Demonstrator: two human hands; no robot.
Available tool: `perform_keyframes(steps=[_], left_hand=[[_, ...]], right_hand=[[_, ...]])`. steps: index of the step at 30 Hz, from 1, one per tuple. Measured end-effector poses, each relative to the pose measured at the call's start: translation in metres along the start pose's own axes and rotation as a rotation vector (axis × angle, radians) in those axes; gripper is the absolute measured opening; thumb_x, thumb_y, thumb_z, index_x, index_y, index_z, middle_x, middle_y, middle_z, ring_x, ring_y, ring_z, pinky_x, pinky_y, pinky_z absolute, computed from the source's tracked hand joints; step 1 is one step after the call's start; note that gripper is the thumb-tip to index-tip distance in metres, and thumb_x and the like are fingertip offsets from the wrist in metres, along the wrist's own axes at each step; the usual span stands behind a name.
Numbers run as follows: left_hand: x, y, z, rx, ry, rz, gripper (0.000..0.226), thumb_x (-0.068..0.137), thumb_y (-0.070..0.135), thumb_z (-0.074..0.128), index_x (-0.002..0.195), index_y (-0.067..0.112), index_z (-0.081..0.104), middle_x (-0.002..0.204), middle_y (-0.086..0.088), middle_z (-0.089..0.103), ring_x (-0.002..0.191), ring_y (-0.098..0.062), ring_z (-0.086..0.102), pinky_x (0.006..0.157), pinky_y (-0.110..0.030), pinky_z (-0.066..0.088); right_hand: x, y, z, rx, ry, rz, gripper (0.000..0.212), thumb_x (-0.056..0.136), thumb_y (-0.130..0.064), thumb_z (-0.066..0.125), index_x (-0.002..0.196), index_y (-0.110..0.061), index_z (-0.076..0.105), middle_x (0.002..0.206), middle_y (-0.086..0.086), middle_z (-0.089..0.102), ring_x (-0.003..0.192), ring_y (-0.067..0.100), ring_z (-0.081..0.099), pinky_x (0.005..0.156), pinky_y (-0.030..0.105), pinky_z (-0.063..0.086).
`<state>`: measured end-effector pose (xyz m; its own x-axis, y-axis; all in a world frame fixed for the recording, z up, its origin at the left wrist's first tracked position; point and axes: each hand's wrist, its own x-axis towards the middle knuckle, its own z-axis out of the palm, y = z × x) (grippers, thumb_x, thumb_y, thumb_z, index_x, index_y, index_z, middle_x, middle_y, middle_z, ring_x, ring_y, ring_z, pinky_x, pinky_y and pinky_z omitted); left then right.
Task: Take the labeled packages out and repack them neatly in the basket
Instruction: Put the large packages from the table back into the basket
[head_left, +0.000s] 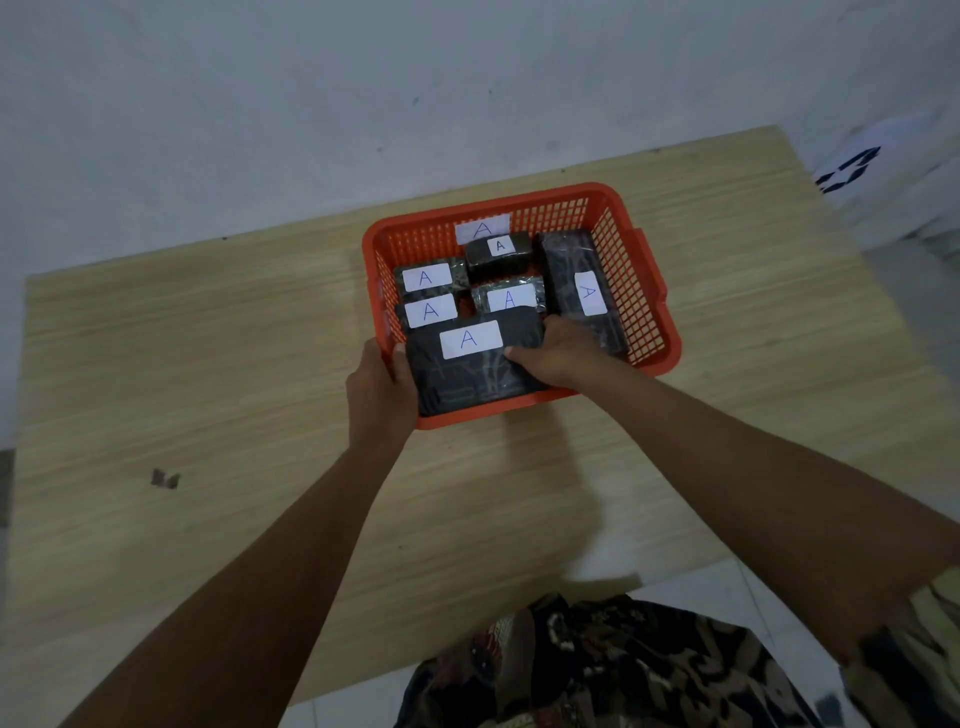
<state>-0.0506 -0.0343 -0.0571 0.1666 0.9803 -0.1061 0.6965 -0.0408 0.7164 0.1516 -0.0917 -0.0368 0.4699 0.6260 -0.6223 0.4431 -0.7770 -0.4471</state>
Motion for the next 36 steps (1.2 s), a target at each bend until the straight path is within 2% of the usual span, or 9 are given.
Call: perform_keyframes(steps=[4,10,15,17,21,24,27,31,36], left_hand=[[-0.001,0.001,0.000,0.012,0.018,0.009,0.028,0.102,0.024,0.040,0.107,-0.001,0.053,0.102,-0.022,0.066,0.091,-0.039,0.059,0.065,-0.029,0.027],[-0.001,0.002,0.001,0.015,0.032,0.008,0.027,0.102,0.023,0.040,0.107,-0.001,0.052,0.100,-0.024,0.066,0.089,-0.041,0.059,0.059,-0.027,0.020],[-0.001,0.003,0.001,0.022,0.024,0.000,0.026,0.102,0.024,0.040,0.106,0.001,0.052,0.100,-0.023,0.066,0.089,-0.040,0.059,0.063,-0.030,0.026],[-0.001,0.003,0.001,0.020,0.025,-0.005,0.026,0.102,0.024,0.040,0.107,0.001,0.052,0.099,-0.022,0.066,0.088,-0.039,0.059,0.063,-0.030,0.027],[-0.001,0.003,0.002,0.026,0.023,-0.008,0.027,0.102,0.025,0.040,0.108,0.002,0.052,0.098,-0.022,0.067,0.087,-0.039,0.060,0.062,-0.030,0.027],[0.001,0.002,0.001,0.018,0.020,0.009,0.026,0.102,0.025,0.040,0.108,0.003,0.052,0.097,-0.021,0.068,0.086,-0.039,0.060,0.062,-0.031,0.029],[0.000,0.001,0.001,0.003,0.020,0.013,0.026,0.102,0.025,0.040,0.107,0.003,0.052,0.094,-0.019,0.068,0.081,-0.037,0.061,0.061,-0.031,0.031],[-0.001,0.000,0.001,-0.013,0.020,0.011,0.025,0.102,0.025,0.041,0.106,0.003,0.053,0.090,-0.014,0.068,0.069,-0.022,0.053,0.056,-0.027,0.027],[0.000,-0.002,0.003,-0.017,0.014,0.003,0.026,0.102,0.027,0.040,0.109,0.006,0.054,0.091,-0.011,0.068,0.070,-0.021,0.056,0.060,-0.029,0.036]], right_hand=[[0.004,0.003,0.011,-0.030,0.045,0.014,0.065,0.083,-0.059,0.067,0.132,-0.018,0.057,0.135,0.009,0.061,0.121,0.030,0.059,0.102,0.043,0.049],[0.002,0.005,0.017,-0.068,0.130,0.005,0.059,0.088,-0.054,0.066,0.129,-0.013,0.056,0.127,0.011,0.063,0.117,0.033,0.060,0.097,0.041,0.051],[0.000,0.002,0.012,-0.140,0.189,-0.032,0.056,0.085,-0.054,0.066,0.127,-0.018,0.055,0.122,0.004,0.064,0.113,0.028,0.061,0.084,0.036,0.046],[-0.001,-0.002,0.004,-0.207,0.332,-0.109,0.048,0.087,-0.053,0.062,0.122,-0.020,0.060,0.117,0.003,0.066,0.112,0.027,0.062,0.087,0.039,0.049],[0.015,-0.012,-0.016,-0.186,0.488,-0.363,0.022,0.097,-0.029,0.056,0.108,-0.020,0.073,0.110,0.005,0.072,0.105,0.025,0.065,0.083,0.034,0.049],[0.033,-0.023,-0.022,-0.236,0.470,-0.410,0.020,0.097,-0.024,0.058,0.101,-0.019,0.077,0.103,0.006,0.074,0.098,0.026,0.067,0.080,0.029,0.048],[0.047,-0.027,-0.019,-0.233,0.385,-0.392,0.021,0.094,-0.027,0.065,0.111,-0.019,0.076,0.115,0.008,0.072,0.109,0.028,0.065,0.092,0.033,0.050],[0.058,-0.022,-0.012,-0.216,0.344,-0.439,0.024,0.089,-0.026,0.071,0.110,-0.015,0.075,0.115,0.005,0.071,0.109,0.025,0.065,0.091,0.035,0.052],[0.069,-0.019,-0.016,-0.263,0.301,-0.471,0.031,0.090,-0.028,0.070,0.118,-0.015,0.071,0.124,0.007,0.061,0.117,0.027,0.055,0.097,0.040,0.048]])
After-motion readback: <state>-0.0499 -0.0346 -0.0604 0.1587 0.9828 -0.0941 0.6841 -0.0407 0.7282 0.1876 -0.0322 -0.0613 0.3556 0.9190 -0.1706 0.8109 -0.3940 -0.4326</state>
